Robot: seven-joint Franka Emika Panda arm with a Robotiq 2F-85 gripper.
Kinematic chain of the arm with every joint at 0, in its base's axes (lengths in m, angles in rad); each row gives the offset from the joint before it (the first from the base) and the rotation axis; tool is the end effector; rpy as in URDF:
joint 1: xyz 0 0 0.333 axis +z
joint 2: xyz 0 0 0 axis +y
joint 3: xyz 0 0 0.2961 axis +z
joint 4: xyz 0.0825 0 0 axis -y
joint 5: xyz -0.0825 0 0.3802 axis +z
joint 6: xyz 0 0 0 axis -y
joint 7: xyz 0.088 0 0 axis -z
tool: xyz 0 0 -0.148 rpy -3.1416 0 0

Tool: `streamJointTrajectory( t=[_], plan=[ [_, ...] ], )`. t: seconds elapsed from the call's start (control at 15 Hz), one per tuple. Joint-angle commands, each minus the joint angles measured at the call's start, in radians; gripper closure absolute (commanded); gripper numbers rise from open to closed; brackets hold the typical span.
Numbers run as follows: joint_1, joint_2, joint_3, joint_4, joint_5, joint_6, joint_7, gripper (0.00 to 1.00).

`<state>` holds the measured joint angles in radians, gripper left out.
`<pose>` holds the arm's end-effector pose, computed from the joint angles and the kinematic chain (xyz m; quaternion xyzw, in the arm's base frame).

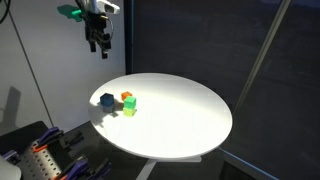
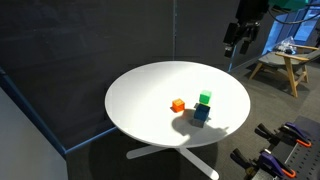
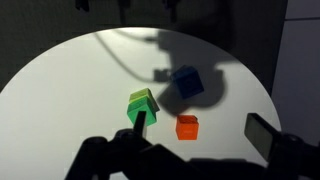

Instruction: Put the blue block on the grey block

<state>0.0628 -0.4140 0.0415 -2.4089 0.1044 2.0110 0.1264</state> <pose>0.4242 0.0543 0.4096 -0.9986 0.0346 -0.0036 0.0397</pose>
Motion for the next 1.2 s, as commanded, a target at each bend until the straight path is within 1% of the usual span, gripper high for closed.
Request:
streamJointTrajectory(
  t=[0.0,0.47,0.53,1.13],
  plan=[
    [-0.014,-0.053,0.021,-0.005,-0.034,-0.038,0.009,0.0],
    [-0.012,-0.089,0.03,-0.015,-0.061,-0.039,0.005,0.0],
    [-0.007,-0.058,0.026,0.0,-0.043,-0.027,-0.001,0.0],
    [-0.006,-0.065,0.026,-0.004,-0.044,-0.027,-0.001,0.0]
  ],
)
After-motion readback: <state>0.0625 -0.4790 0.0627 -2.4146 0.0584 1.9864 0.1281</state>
